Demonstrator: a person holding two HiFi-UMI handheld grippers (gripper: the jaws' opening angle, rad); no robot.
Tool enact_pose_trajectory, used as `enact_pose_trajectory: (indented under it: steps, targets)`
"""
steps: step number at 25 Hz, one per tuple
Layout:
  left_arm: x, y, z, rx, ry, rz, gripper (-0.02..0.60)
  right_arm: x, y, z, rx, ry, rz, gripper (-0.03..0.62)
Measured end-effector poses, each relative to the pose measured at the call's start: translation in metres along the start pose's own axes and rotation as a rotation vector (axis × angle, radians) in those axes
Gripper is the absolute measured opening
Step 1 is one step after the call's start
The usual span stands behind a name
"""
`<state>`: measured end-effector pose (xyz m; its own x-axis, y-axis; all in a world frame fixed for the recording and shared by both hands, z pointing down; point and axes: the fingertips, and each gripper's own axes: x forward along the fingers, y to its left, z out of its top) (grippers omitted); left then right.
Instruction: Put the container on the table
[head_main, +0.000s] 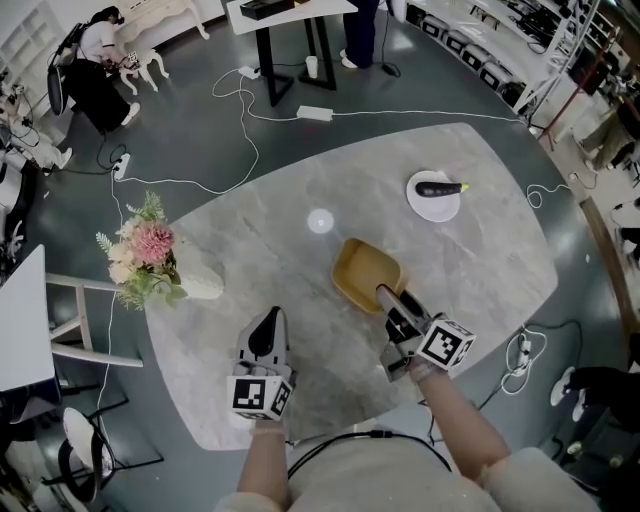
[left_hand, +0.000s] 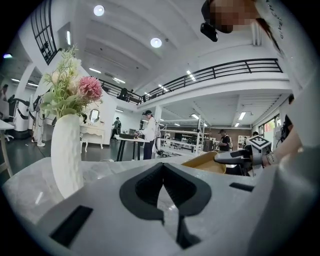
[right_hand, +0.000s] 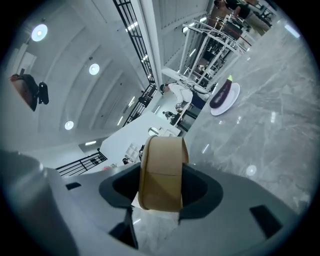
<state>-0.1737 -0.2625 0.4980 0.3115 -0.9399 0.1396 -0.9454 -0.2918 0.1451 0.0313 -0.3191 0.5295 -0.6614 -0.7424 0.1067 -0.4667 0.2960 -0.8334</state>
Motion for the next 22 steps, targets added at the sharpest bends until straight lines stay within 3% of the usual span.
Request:
enact_pose_trajectory:
  steps: [9,18,22]
  targets:
    - [0.009,0.003,-0.004,-0.02,0.009,-0.007,0.003,0.017,-0.009,-0.002,0.187,-0.006,0.009,0.229]
    - [0.019,0.005,-0.014,-0.024,0.033,-0.022,0.003,0.025,-0.021,-0.004,0.254,-0.008,0.006,0.229]
    - [0.023,0.004,-0.012,-0.025,0.033,-0.031,0.003,0.023,-0.031,-0.01,0.267,0.039,-0.02,0.229]
